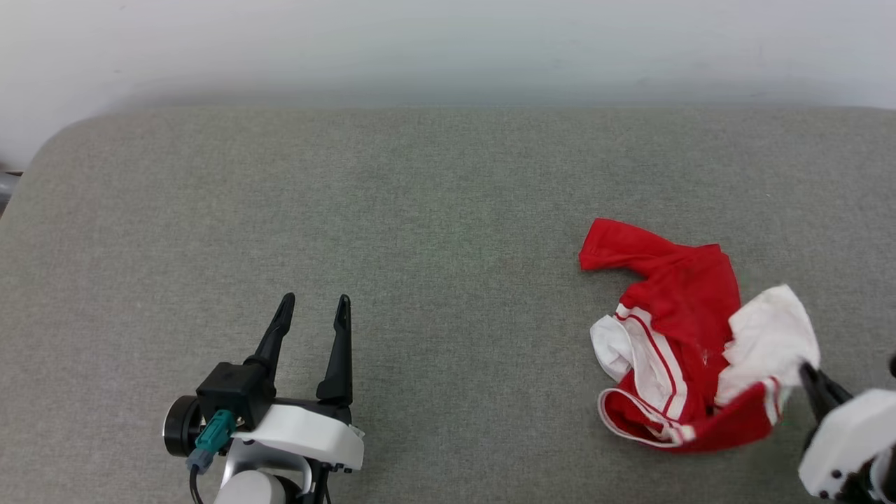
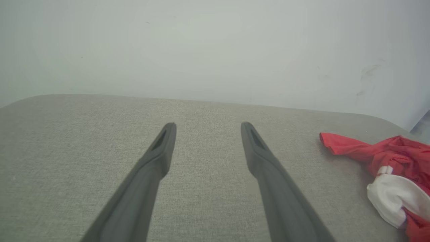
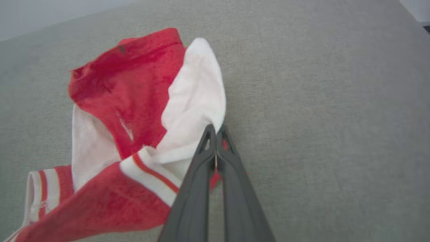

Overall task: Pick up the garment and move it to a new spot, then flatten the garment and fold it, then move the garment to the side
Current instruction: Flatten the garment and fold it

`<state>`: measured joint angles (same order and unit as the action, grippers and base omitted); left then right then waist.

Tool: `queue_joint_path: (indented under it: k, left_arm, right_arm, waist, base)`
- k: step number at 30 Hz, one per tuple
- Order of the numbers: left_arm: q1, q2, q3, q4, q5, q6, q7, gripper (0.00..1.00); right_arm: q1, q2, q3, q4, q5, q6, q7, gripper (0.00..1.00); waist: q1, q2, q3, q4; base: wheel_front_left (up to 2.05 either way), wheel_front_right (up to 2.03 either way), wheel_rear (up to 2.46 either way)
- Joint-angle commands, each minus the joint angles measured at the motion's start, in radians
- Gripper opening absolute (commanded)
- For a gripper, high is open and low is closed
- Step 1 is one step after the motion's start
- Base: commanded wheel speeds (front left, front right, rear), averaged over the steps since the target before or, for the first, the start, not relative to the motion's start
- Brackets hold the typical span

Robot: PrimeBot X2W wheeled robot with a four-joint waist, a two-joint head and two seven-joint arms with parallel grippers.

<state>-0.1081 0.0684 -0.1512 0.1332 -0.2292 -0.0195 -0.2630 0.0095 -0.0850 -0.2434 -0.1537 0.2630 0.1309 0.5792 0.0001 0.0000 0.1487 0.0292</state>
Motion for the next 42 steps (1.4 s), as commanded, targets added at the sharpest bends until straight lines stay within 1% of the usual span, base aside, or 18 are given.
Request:
queue_joint_path:
  k: [1,5,8,9,10,11,12,13,17,22,25,27,30,35,39,42]
  left_arm:
    - [-0.009,0.002,0.002,0.002,0.005,-0.004,-0.002,1.00]
    - [-0.010,0.001,0.002,0.005,0.004,-0.008,-0.002,1.00]
    - [-0.014,0.000,0.000,0.007,0.003,-0.009,-0.002,1.00]
    - [-0.014,0.000,-0.001,0.009,0.002,-0.010,-0.002,1.00]
    - [-0.014,-0.001,-0.003,0.010,0.003,-0.011,-0.002,1.00]
    - [-0.014,-0.001,-0.003,0.010,0.003,-0.011,-0.002,1.00]
    - [-0.014,-0.001,-0.003,0.012,0.003,-0.011,-0.002,1.00]
    - [-0.014,-0.001,-0.002,0.013,0.004,-0.011,-0.002,1.00]
    - [-0.008,-0.001,-0.001,0.016,0.005,-0.012,-0.002,1.00]
    - [0.002,-0.002,-0.002,0.021,0.007,-0.012,-0.002,1.00]
    - [0.009,-0.001,-0.004,0.024,0.008,-0.013,-0.002,1.00]
    - [0.015,0.000,-0.003,0.027,0.008,-0.012,-0.002,1.00]
    - [0.022,0.002,-0.003,0.029,0.007,-0.012,-0.002,1.00]
    - [0.042,0.005,-0.002,0.030,0.005,-0.008,-0.002,1.00]
    - [0.051,0.007,-0.006,0.030,0.002,-0.006,-0.002,1.00]
    - [0.056,0.009,-0.008,0.028,0.000,-0.004,-0.002,1.00]
  right_arm:
    - [0.021,0.017,-0.046,0.037,-0.001,0.000,-0.029,0.00]
    - [0.037,0.032,-0.128,0.163,0.017,0.000,-0.095,0.00]
    - [0.037,0.035,-0.151,0.281,0.030,0.000,-0.147,0.00]
    - [0.027,0.034,-0.152,0.317,0.049,0.000,-0.166,0.02]
    - [0.025,0.035,-0.148,0.351,0.044,0.000,-0.185,0.39]
    - [0.025,0.035,-0.148,0.351,0.044,0.000,-0.185,0.39]
    - [0.018,0.035,-0.144,0.378,0.048,0.000,-0.209,0.93]
    - [0.007,0.035,-0.139,0.399,0.065,0.000,-0.244,1.00]
    - [-0.028,0.033,-0.129,0.422,0.066,0.000,-0.422,1.00]
    - [-0.056,0.029,-0.099,0.382,0.022,0.000,-0.652,1.00]
    - [-0.055,0.016,-0.064,0.345,-0.018,0.000,-0.740,1.00]
    - [-0.047,0.013,-0.042,0.323,-0.039,0.000,-0.772,1.00]
    - [-0.036,0.012,-0.007,0.284,-0.062,0.000,-0.790,1.00]
    - [-0.006,0.018,0.051,0.202,-0.094,0.000,-0.763,1.00]
    - [0.040,0.024,0.091,0.109,-0.103,0.000,-0.694,1.00]
    - [0.082,0.028,0.119,0.053,-0.099,0.000,-0.619,1.00]
  waist:
    - [-0.0001,0.0000,-0.003,-0.004]
    - [-0.0001,0.0000,-0.003,-0.006]
    - [-0.0001,0.0000,-0.001,-0.003]
    - [-0.0001,0.0000,0.000,-0.002]
    - [-0.0001,0.0000,-0.001,0.000]
    - [-0.0001,0.0000,-0.001,0.000]
    - [-0.0001,0.0000,-0.001,0.002]
    - [-0.0001,0.0000,-0.001,0.004]
    - [-0.0001,0.0000,-0.008,0.010]
    - [-0.0001,0.0000,-0.023,0.019]
    - [-0.0001,0.0000,-0.037,0.024]
    - [-0.0001,0.0000,-0.047,0.027]
    - [-0.0001,0.0000,-0.061,0.030]
    - [-0.0001,0.0000,-0.081,0.029]
    - [-0.0001,0.0000,-0.094,0.025]
    - [-0.0001,0.0000,-0.100,0.022]
  base:
    - [0.00,0.00,0.00]
    - [0.00,0.00,0.00]
    - [0.00,0.00,0.00]
    - [0.00,0.00,0.00]
    - [0.00,0.00,0.00]
    - [0.00,0.00,0.00]
    - [0.00,0.00,0.00]
    - [0.00,0.00,0.00]
    - [0.00,0.00,0.00]
    - [0.00,0.00,0.00]
    - [0.00,0.00,0.00]
    - [0.00,0.00,0.00]
    - [0.00,0.00,0.00]
    - [0.00,0.00,0.00]
    - [0.00,0.00,0.00]
    - [0.00,0.00,0.00]
